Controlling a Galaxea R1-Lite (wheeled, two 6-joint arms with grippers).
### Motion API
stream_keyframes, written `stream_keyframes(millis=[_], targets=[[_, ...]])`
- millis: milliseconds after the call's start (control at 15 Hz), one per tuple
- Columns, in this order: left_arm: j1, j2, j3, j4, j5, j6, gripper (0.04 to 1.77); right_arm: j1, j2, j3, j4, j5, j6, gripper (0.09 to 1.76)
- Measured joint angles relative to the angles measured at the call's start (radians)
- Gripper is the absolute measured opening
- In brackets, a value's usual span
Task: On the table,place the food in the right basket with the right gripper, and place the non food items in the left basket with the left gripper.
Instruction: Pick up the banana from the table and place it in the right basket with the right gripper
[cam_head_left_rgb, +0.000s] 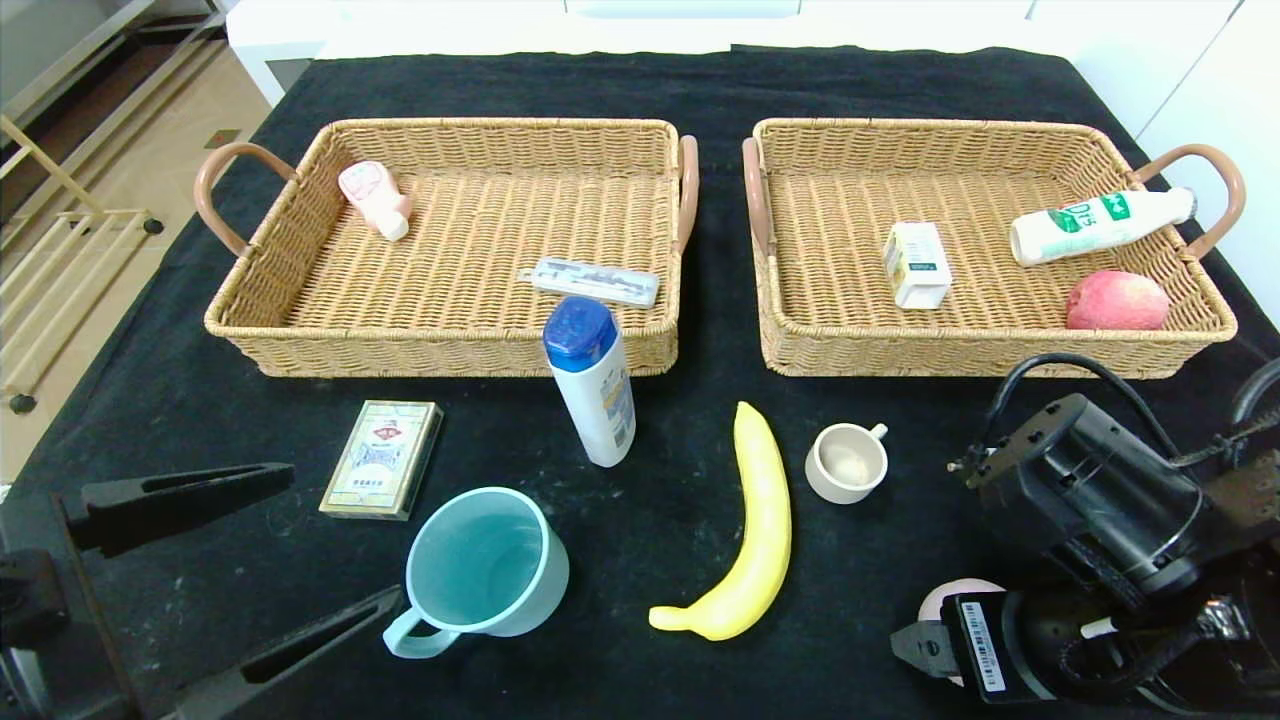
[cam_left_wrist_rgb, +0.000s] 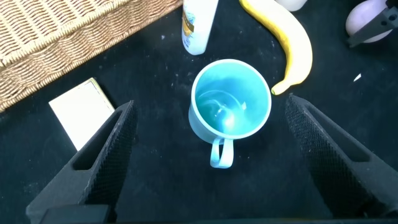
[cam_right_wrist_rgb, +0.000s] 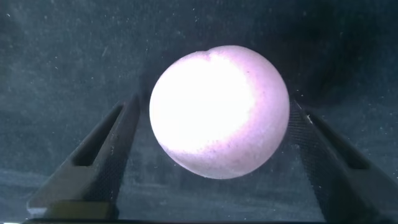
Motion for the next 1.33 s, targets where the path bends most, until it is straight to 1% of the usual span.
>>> stream_keyframes(millis=[67,200,267,400,467,533,600,1200,1333], targets=[[0.0,0.0,0.0,0.0,0.0,0.0,1.72,0.0,0.003,0.0,-0.001,0.0,0.0,1.42],[0.0,-0.002,0.0,0.0,0.0,0.001,1.72,0.001,0.008,0.001,-0.001,0.0,0.0,1.12],[0.0,-0.003,0.0,0.001,0.0,0.001,1.72,0.0,0.011,0.001,0.0,-0.001,0.0,1.0],[0.0,-0.004,0.0,0.001,0.0,0.001,1.72,0.0,0.014,0.001,0.0,-0.001,0.0,0.82],[0.0,-0.005,0.0,0.001,0.0,0.0,1.72,0.0,0.015,0.001,0.0,-0.001,0.0,0.69],[0.0,-0.005,0.0,0.001,0.0,0.0,1.72,0.0,0.015,0.001,0.0,0.0,-0.001,0.39],[0.0,-0.005,0.0,0.001,0.0,0.001,1.72,0.001,0.016,0.001,0.001,0.001,-0.001,0.21],[0.0,-0.005,0.001,0.001,0.0,0.0,1.72,0.003,0.02,0.006,0.001,-0.001,-0.003,0.21],[0.0,-0.005,0.002,0.001,0.0,0.0,1.72,0.01,0.013,0.003,0.003,-0.021,-0.005,0.21]])
